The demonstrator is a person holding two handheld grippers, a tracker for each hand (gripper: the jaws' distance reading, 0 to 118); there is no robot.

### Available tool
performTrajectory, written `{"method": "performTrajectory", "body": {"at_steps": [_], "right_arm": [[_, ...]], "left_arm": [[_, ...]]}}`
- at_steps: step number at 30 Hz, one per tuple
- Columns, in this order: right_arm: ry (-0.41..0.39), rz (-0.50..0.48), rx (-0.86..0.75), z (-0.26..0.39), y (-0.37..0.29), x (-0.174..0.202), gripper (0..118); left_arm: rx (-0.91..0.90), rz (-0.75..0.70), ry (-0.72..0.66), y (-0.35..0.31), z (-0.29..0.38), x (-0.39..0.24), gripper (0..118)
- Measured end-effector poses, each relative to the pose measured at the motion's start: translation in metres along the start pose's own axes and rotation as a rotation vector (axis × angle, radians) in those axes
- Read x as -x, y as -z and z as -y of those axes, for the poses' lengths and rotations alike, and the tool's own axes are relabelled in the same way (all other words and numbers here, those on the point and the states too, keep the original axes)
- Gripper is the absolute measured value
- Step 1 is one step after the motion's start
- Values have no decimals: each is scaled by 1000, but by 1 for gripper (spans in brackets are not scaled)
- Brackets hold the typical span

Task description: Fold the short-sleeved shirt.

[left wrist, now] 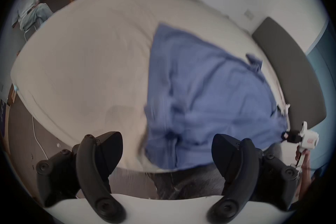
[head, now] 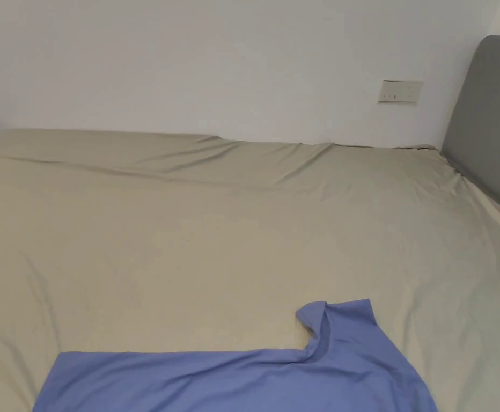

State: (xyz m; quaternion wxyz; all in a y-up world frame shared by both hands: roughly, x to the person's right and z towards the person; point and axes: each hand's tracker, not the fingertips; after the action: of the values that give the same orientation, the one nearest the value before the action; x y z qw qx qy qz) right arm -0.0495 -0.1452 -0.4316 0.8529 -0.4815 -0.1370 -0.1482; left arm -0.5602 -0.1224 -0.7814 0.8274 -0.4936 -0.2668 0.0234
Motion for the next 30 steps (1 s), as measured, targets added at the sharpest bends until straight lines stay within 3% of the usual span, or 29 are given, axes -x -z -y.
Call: {"method": "performTrajectory", "body": {"at_steps": [3,4,8,13,14,17,18,20,21,23,26,28,29,30], "right_arm": [[-91,65,-125,-25,-33,5,77],[-111,74,-162,-38,-40,4,81],[-139,67,-290,-104,-34,-5,81],[-89,114,-291,-181,18,-23,81],[-68,118,-289,-193,28,-27,81],[-26,85,-275,-219,57,-36,81],[-19,75,-245,-228,71,-39,81],[-4,75,-179,-242,102,-45,81],[11,98,-149,-247,122,-51,75],[39,119,-84,-256,156,-54,59],[65,136,9,-258,204,-55,57],[128,165,26,-248,223,-47,57],[121,208,-85,-246,214,-42,51],[159,211,-67,-249,210,-38,13]], "left_arm": [[-168,-65,-34,-20,-56,3,108],[-215,-75,-26,-18,-77,-1,108],[-292,-38,85,51,-153,-12,108],[47,-162,95,201,-198,-14,101],[65,-182,115,228,-199,-5,104],[-97,-245,222,227,-190,-24,102],[-53,-230,242,222,-187,-25,93],[-80,-196,208,214,-183,-22,39],[-79,-193,202,213,-184,-20,5],[-72,-161,184,207,-178,-24,5],[-55,-176,241,209,-174,-32,5],[-52,-166,251,208,-172,-37,5],[-54,-166,251,208,-171,-39,5],[-54,-168,252,204,-172,-40,5]]}}
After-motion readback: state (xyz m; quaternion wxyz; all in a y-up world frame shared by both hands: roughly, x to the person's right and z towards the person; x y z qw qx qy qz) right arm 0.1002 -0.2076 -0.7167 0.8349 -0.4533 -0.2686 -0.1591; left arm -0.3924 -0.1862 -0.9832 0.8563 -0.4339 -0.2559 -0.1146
